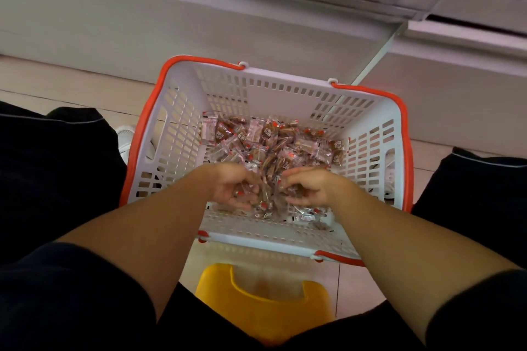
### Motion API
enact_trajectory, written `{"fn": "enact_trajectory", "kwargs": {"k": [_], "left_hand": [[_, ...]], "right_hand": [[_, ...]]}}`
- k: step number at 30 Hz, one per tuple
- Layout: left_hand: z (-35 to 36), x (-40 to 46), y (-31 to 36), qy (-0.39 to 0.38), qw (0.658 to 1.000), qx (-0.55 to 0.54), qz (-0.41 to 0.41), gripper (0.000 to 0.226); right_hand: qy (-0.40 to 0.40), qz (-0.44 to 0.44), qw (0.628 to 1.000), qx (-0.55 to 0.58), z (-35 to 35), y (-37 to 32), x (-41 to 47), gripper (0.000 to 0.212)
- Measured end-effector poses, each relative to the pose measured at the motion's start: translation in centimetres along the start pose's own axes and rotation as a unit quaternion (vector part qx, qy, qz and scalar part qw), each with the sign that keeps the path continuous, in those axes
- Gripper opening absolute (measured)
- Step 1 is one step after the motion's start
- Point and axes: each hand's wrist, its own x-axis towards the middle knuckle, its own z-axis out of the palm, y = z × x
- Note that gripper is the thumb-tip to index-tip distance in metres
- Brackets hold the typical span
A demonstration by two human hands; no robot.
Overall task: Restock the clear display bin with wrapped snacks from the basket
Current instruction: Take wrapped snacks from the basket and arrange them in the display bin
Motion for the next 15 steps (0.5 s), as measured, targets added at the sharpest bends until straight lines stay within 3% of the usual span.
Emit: {"fn": "enact_trajectory", "kwargs": {"k": [5, 9, 12, 15], "left_hand": [[-0.4, -0.3, -0.8, 0.077, 0.997, -0.009, 0.023, 0.008], [0.5, -1.0, -0.9, 0.087, 0.991, -0.103, 0.029, 0.004], [0.4, -0.7, -0.8, 0.180, 0.973, -0.126, 0.070, 0.009], [-0.7, -0.5, -1.2, 0.286, 0.953, -0.080, 0.066, 0.012]], "right_hand": [[-0.007, -0.031, 0.988, -0.152, 0.1, 1.1, -0.4, 0.027], [-0.037, -0.083, 0.983, -0.160, 3.3, 1.2, -0.3, 0.031], [0.011, -0.176, 0.954, -0.240, 5.7, 1.2, 0.6, 0.036], [0.045, -0.204, 0.910, -0.358, 7.2, 2.3, 2.2, 0.049]]}}
